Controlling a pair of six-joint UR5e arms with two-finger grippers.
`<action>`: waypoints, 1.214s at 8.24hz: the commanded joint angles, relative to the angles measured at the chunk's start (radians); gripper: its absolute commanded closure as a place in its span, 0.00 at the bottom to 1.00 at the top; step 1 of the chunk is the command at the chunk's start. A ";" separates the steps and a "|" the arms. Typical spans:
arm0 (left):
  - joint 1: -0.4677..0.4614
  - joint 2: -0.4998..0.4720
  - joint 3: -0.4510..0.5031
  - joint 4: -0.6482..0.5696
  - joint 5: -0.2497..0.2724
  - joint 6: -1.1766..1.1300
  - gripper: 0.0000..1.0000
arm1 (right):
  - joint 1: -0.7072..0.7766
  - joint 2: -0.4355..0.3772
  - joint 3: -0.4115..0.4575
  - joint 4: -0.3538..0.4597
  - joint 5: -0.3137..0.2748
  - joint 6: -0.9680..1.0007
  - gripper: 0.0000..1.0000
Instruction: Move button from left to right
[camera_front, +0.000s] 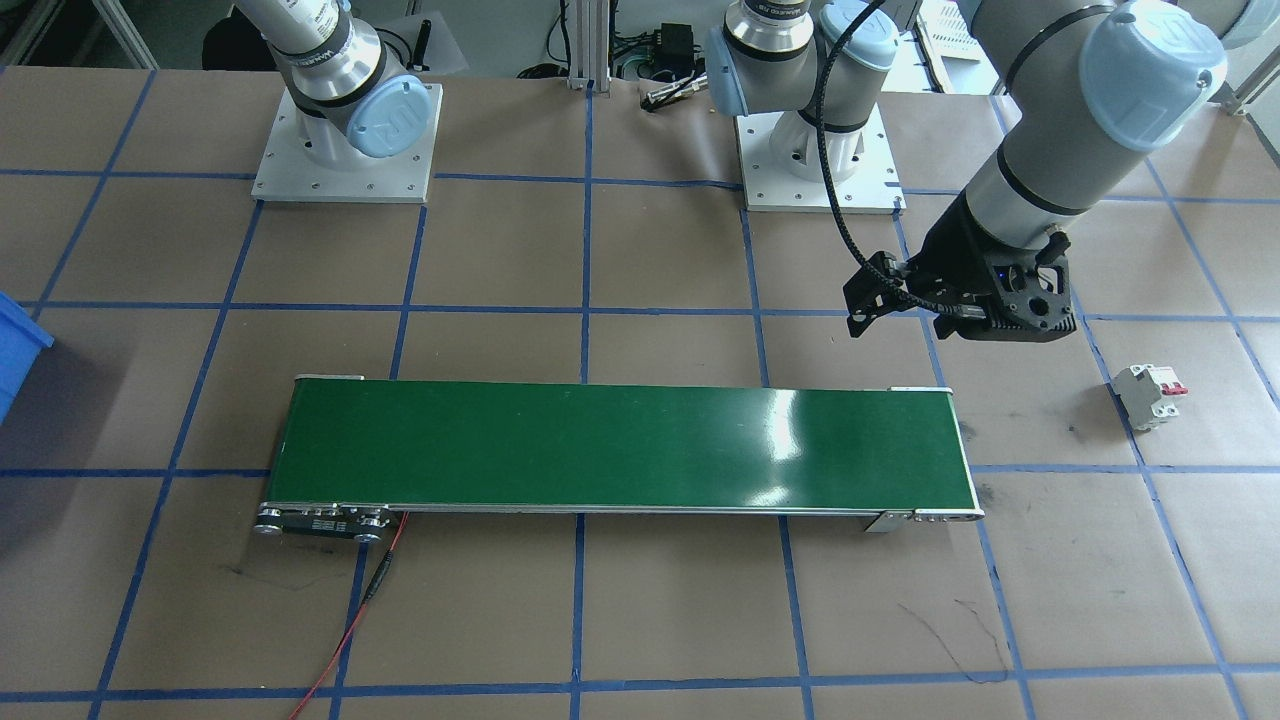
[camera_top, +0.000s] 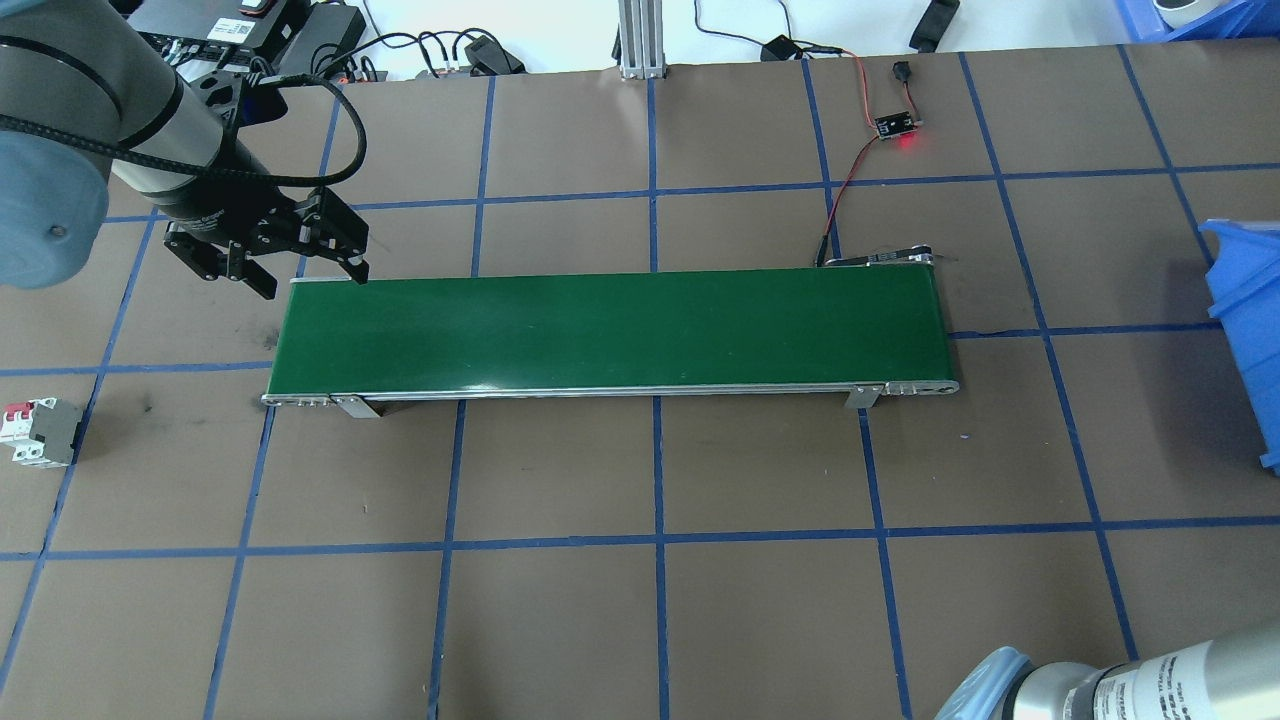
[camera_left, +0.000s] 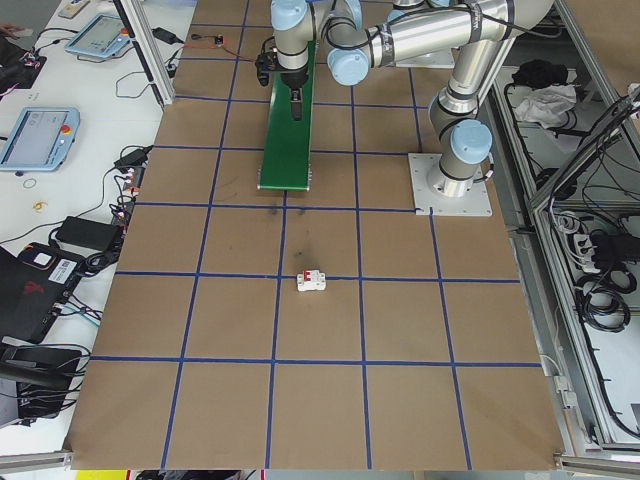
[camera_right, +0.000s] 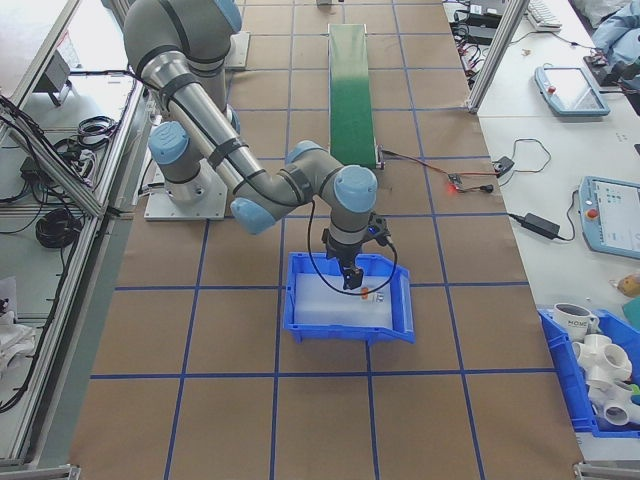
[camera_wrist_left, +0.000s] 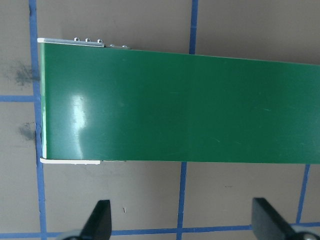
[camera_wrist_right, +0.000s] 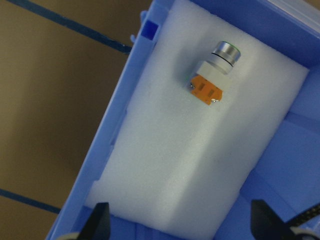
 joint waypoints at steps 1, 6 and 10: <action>0.000 0.000 0.001 0.000 -0.001 0.000 0.00 | 0.052 -0.146 0.001 0.202 -0.001 0.089 0.00; 0.001 0.002 0.001 0.002 0.005 0.001 0.00 | 0.494 -0.276 -0.001 0.385 -0.003 0.763 0.00; 0.003 0.000 -0.006 0.002 0.002 0.000 0.00 | 0.751 -0.260 -0.001 0.388 0.002 1.124 0.00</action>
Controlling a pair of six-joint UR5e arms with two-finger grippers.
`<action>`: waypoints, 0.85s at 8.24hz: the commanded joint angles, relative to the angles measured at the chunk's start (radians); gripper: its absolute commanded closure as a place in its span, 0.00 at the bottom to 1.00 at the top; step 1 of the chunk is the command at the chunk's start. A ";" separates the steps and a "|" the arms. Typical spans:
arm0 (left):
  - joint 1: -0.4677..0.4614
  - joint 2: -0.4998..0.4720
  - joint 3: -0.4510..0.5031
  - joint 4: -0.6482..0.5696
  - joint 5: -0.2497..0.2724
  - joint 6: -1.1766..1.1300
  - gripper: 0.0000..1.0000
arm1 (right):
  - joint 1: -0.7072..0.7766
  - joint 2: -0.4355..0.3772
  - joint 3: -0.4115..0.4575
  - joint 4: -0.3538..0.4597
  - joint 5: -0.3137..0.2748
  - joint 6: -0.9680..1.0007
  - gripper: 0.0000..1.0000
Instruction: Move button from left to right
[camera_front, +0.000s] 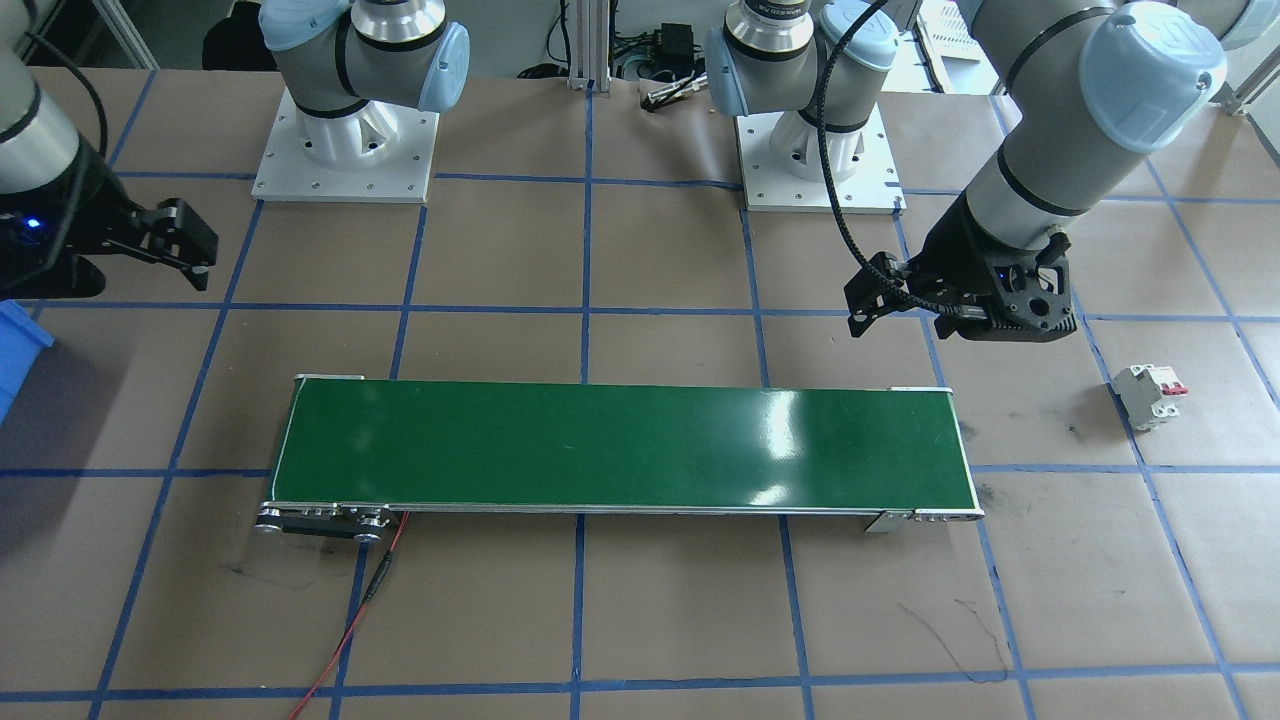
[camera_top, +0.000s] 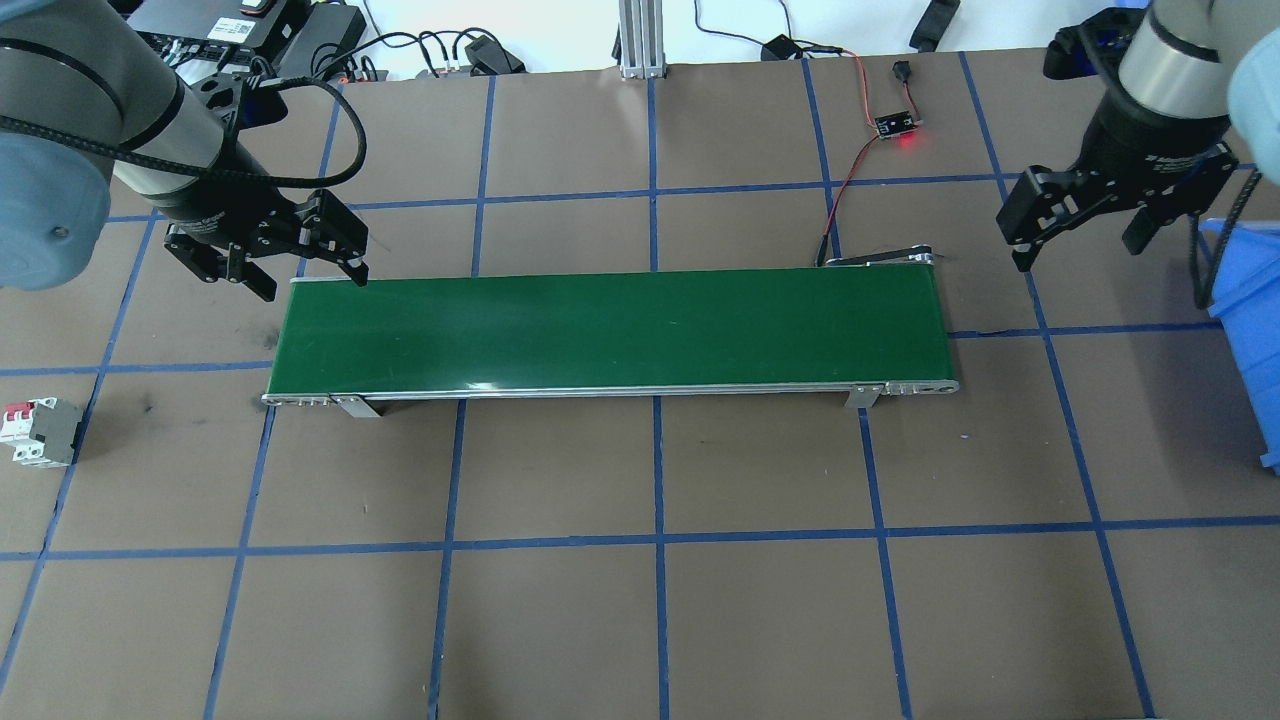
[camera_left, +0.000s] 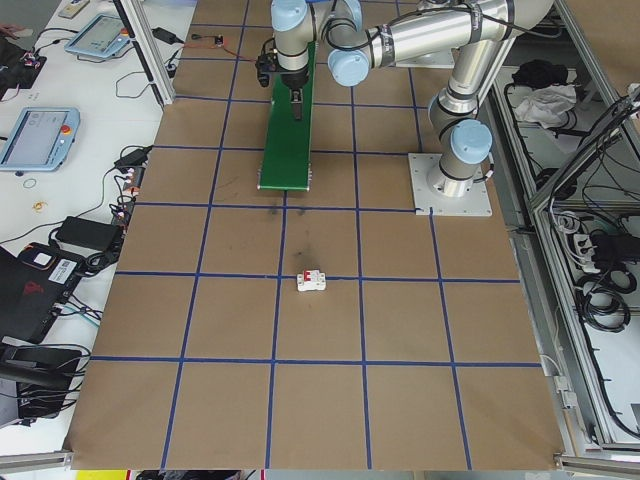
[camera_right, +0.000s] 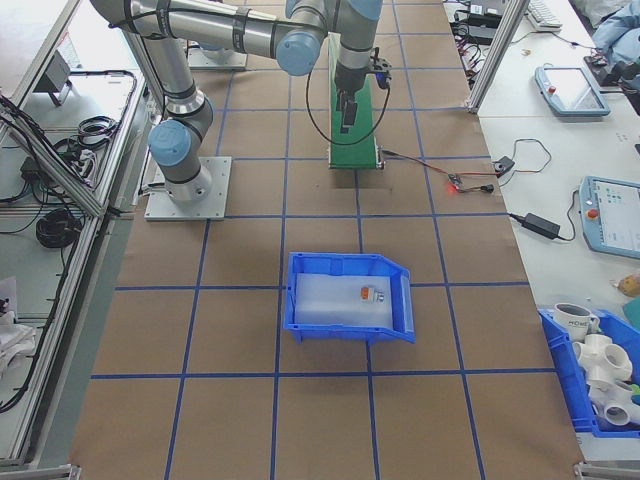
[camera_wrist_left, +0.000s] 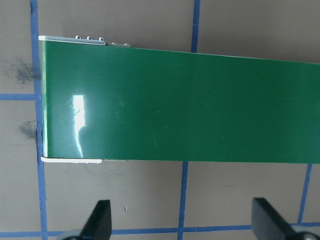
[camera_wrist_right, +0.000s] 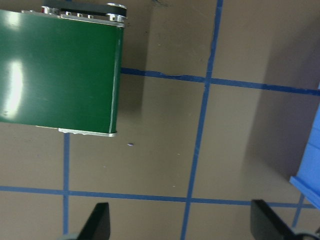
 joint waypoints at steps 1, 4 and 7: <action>0.001 0.000 0.003 0.000 0.001 0.000 0.00 | 0.095 0.011 0.000 0.000 0.003 0.111 0.00; 0.001 0.000 0.007 0.000 -0.002 0.000 0.00 | 0.129 0.013 0.002 0.000 0.052 0.217 0.00; 0.007 0.001 0.007 0.000 -0.002 0.000 0.00 | 0.129 0.013 0.000 0.000 0.053 0.219 0.00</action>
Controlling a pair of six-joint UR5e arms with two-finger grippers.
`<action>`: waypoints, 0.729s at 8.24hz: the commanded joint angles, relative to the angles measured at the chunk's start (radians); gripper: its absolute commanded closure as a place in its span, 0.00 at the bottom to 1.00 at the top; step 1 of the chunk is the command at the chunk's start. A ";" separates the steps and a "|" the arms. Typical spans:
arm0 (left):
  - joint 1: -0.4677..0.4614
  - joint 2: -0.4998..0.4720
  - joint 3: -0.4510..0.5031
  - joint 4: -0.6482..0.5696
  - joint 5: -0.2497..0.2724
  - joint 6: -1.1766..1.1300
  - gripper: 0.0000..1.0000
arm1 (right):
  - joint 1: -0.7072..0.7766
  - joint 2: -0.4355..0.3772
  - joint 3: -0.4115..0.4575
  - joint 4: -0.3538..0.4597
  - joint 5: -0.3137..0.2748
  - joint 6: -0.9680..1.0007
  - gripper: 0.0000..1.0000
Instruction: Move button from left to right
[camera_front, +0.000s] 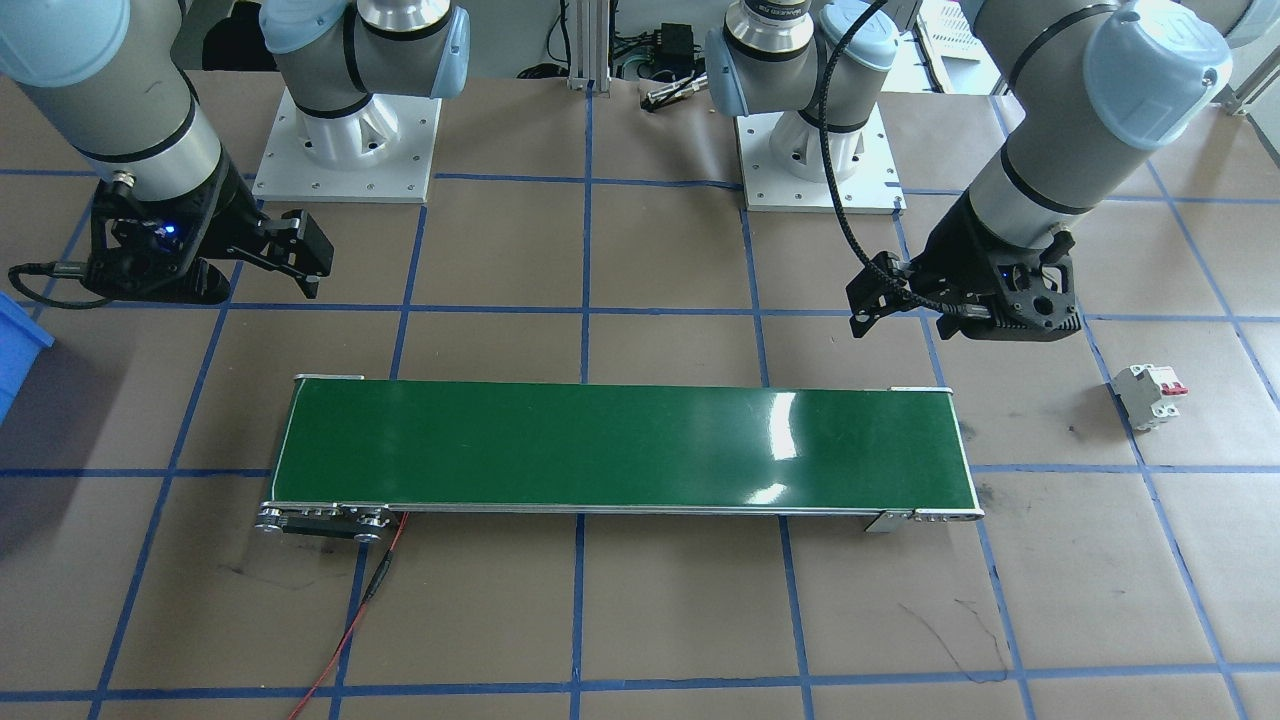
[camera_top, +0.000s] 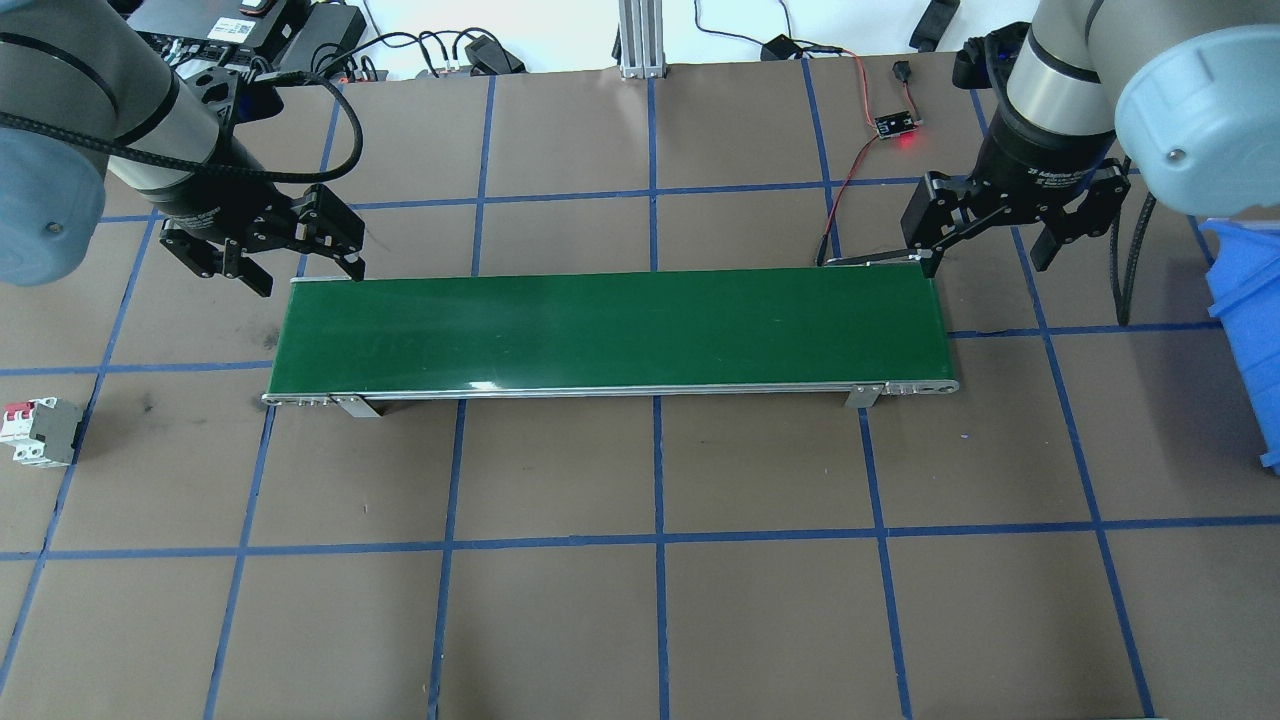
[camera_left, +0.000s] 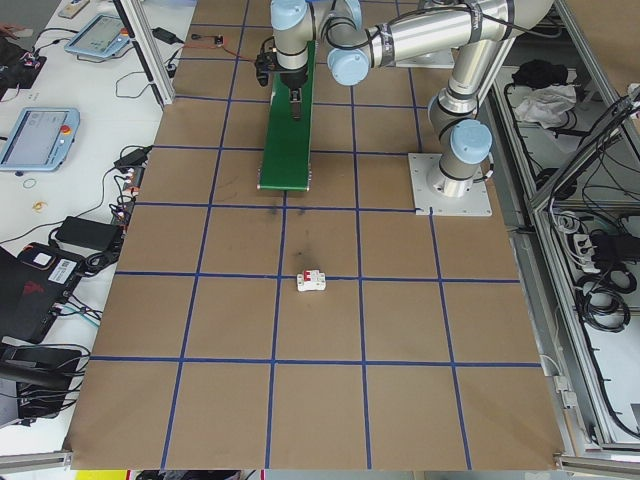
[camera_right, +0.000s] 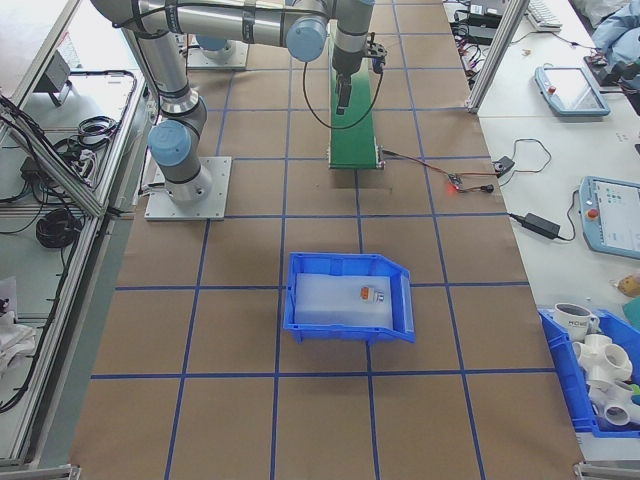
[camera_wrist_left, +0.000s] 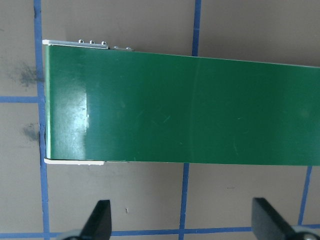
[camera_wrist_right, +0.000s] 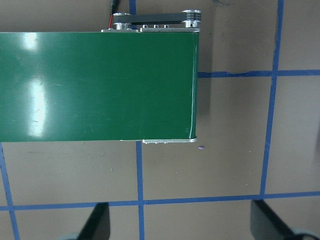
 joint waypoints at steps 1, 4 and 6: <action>0.007 -0.002 0.000 0.000 -0.010 0.000 0.00 | 0.002 -0.001 0.000 0.000 -0.001 0.005 0.00; 0.011 0.000 0.000 0.000 -0.008 -0.005 0.00 | 0.002 0.001 0.001 0.000 0.000 0.005 0.00; 0.011 0.001 0.000 -0.003 0.001 -0.005 0.00 | 0.002 0.001 0.001 0.000 -0.001 0.005 0.00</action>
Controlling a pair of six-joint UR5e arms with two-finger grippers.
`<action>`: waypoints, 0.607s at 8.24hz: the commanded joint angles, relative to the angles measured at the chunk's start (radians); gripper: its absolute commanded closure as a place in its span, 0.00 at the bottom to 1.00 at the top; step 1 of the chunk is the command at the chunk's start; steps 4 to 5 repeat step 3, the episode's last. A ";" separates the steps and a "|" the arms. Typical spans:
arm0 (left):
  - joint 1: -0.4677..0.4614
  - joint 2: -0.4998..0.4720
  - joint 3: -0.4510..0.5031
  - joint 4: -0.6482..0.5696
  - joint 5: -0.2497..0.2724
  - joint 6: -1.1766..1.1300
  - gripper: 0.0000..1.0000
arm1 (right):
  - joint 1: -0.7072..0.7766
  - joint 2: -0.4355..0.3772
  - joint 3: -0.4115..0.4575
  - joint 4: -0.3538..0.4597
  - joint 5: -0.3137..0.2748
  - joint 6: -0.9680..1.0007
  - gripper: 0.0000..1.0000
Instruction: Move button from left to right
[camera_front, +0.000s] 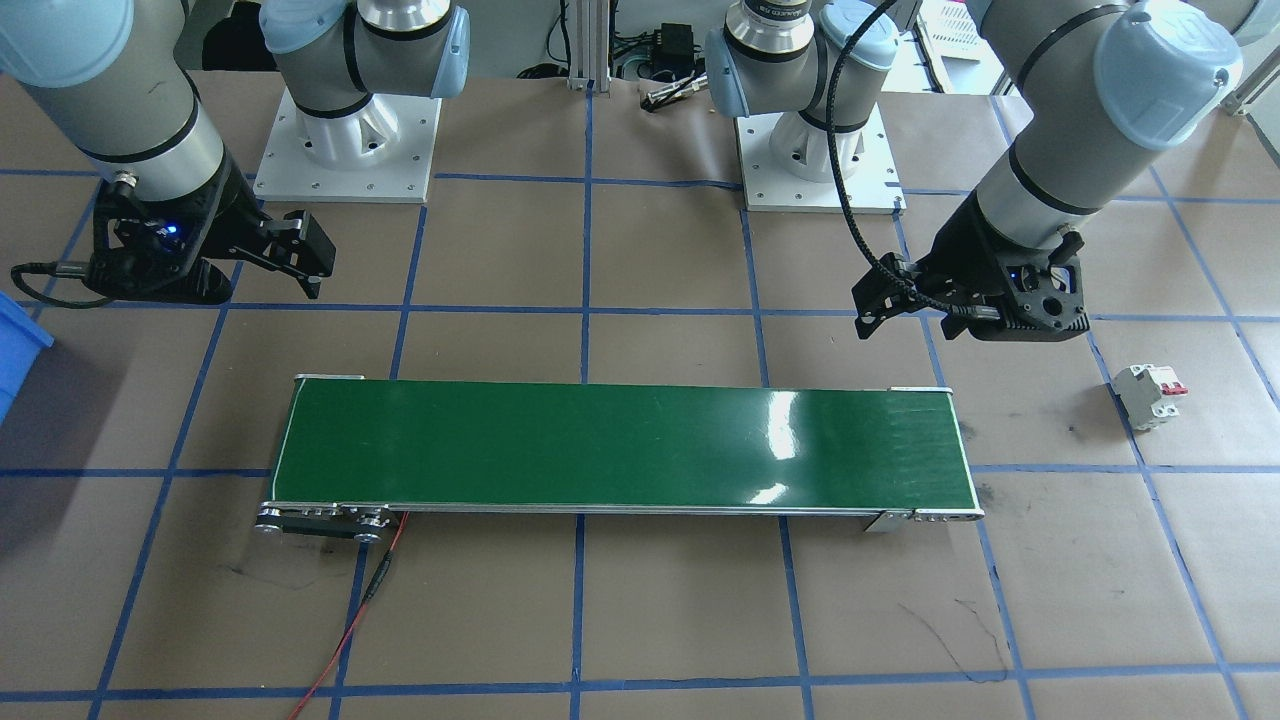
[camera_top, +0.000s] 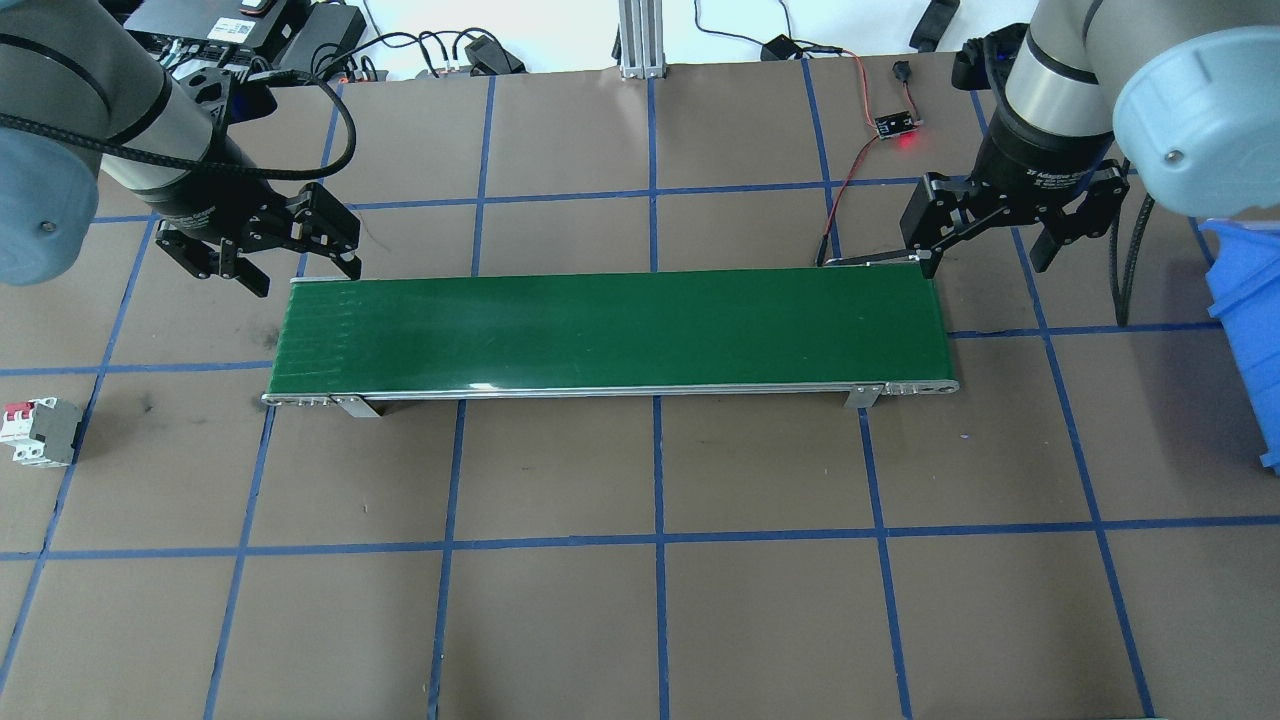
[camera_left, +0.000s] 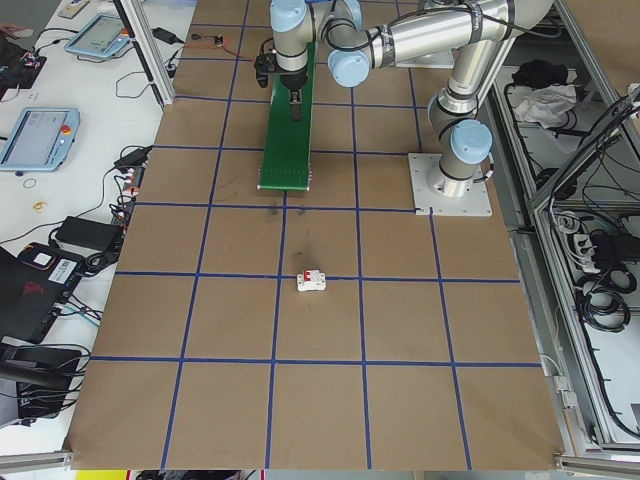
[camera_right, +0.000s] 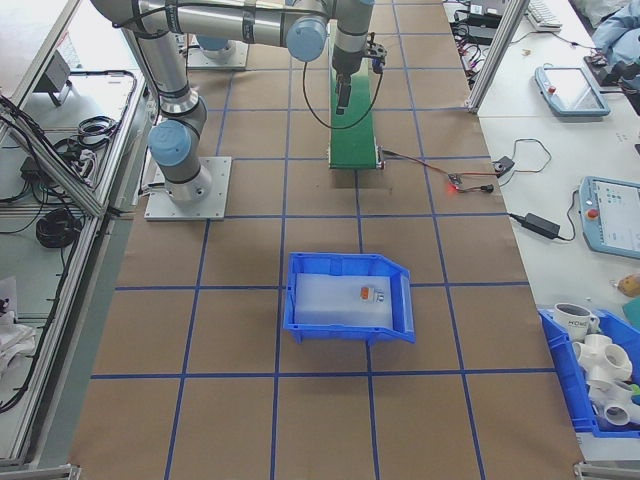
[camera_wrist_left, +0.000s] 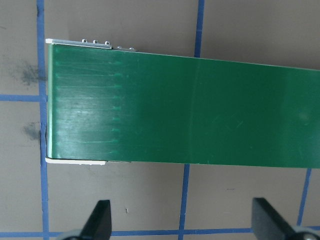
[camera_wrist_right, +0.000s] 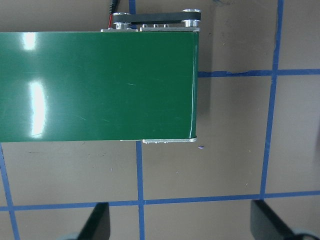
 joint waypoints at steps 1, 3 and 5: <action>0.002 0.000 0.000 -0.010 0.012 0.001 0.00 | 0.000 0.000 0.000 0.000 0.001 0.000 0.00; 0.001 0.003 0.000 -0.010 0.014 0.002 0.00 | -0.001 0.000 0.000 0.000 0.002 -0.001 0.00; 0.001 0.003 0.000 -0.010 0.014 0.002 0.00 | -0.001 0.000 0.000 0.000 0.002 -0.001 0.00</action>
